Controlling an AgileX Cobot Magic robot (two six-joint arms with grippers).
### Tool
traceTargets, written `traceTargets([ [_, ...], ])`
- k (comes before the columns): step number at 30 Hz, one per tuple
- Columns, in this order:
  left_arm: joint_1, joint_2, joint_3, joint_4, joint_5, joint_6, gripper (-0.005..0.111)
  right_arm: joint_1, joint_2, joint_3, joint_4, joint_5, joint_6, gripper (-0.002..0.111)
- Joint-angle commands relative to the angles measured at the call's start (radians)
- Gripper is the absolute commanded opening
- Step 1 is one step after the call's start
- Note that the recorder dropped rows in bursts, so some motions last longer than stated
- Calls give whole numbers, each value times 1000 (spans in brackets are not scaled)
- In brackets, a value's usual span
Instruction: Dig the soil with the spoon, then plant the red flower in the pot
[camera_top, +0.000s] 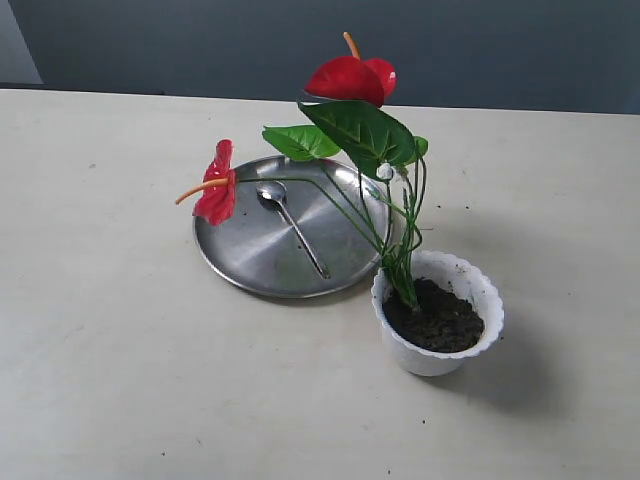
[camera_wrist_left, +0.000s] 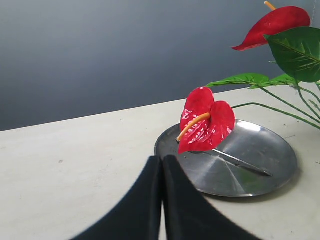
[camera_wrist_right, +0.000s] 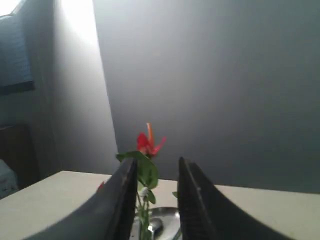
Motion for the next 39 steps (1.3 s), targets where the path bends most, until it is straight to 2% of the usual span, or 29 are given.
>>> traceTargets([
  [1, -7, -5, 2, 0, -13, -4, 1, -226, -6, -1, 12, 38, -7, 29],
  [2, -7, -5, 2, 0, -13, -4, 1, -309, -6, -1, -12, 63, -7, 29],
  [5, -7, -5, 2, 0, -13, -4, 1, -470, -6, -1, -23, 205, -7, 29],
  [7, -7, -5, 2, 0, -13, -4, 1, -543, -6, 1, -27, 285, -7, 29],
  [9, -7, -5, 2, 0, -13, -4, 1, -582, -6, 40, -52, 260, -9, 29],
  [12, -7, -5, 2, 0, -13, -4, 1, -596, -6, 104, -57, 128, -9, 29],
  [39, -7, -5, 2, 0, -13, -4, 1, -596, -6, 104, -91, 145, -37, 29],
])
